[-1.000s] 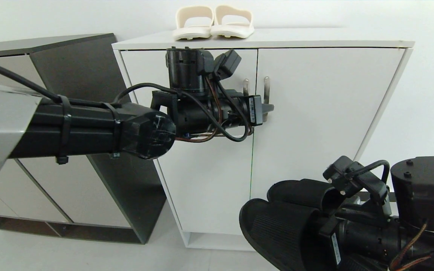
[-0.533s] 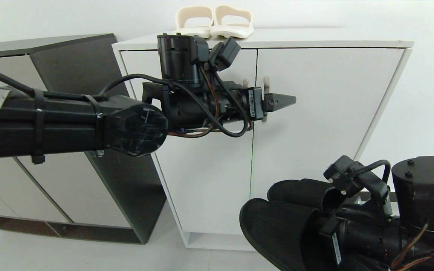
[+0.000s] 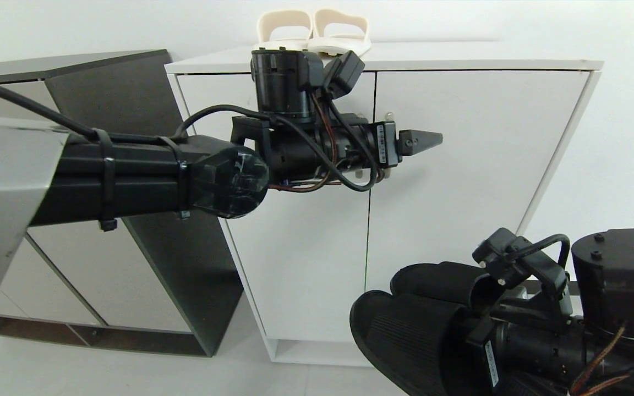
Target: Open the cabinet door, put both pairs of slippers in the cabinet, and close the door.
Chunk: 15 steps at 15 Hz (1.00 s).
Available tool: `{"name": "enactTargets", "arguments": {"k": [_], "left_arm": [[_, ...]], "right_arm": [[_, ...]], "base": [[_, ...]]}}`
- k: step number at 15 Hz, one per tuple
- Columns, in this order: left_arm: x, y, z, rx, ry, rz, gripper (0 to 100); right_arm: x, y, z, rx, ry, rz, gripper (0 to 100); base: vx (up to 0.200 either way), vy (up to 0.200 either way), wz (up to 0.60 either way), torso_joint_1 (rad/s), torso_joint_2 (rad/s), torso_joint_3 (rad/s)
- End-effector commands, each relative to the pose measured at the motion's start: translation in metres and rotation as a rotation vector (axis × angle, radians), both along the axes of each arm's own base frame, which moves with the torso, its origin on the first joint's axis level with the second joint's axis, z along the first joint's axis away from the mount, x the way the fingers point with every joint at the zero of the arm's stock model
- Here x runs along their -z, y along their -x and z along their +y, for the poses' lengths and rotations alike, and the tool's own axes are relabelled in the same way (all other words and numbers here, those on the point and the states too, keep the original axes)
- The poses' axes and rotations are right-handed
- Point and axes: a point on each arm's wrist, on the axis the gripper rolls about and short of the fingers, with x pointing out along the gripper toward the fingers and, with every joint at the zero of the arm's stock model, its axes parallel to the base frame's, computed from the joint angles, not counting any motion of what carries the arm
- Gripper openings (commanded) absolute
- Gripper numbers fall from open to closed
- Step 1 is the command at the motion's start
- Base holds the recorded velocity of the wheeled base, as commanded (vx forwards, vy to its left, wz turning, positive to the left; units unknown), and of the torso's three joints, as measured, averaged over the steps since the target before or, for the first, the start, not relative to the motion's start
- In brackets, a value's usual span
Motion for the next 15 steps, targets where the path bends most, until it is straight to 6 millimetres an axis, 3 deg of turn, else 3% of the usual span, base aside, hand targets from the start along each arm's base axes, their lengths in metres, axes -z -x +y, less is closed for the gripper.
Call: {"name": "enactTargets", "arguments": {"k": [1, 2, 6, 10, 15], "left_arm": [[0.008, -0.01, -0.007, -0.003, -0.006, 0.009, 100], [0.008, -0.01, -0.007, -0.003, -0.005, 0.008, 0], [0.005, -0.006, -0.005, -0.001, -0.013, 0.021, 0], [-0.003, 0.04, 0.01, 0.043, -0.028, 0.031, 0], [0.0, 0.065, 0.017, 0.068, -0.007, 0.003, 0]], "right_arm": [[0.001, 0.0, 0.001, -0.002, 0.002, 0.002, 0], [0.001, 0.0, 0.001, -0.002, 0.002, 0.002, 0], [0.001, 0.001, 0.0, -0.019, -0.004, 0.008, 0], [0.003, 0.012, -0.008, -0.157, -0.026, 0.034, 0], [0.009, 0.019, -0.013, -0.23, 0.004, 0.024, 0]], "base": [[0.0, 0.0, 0.0, 0.0, 0.0, 0.0], [0.0, 0.0, 0.0, 0.0, 0.0, 0.0], [0.0, 0.0, 0.0, 0.0, 0.0, 0.0], [0.0, 0.0, 0.0, 0.0, 0.0, 0.0], [0.0, 0.0, 0.0, 0.0, 0.0, 0.0]]}}
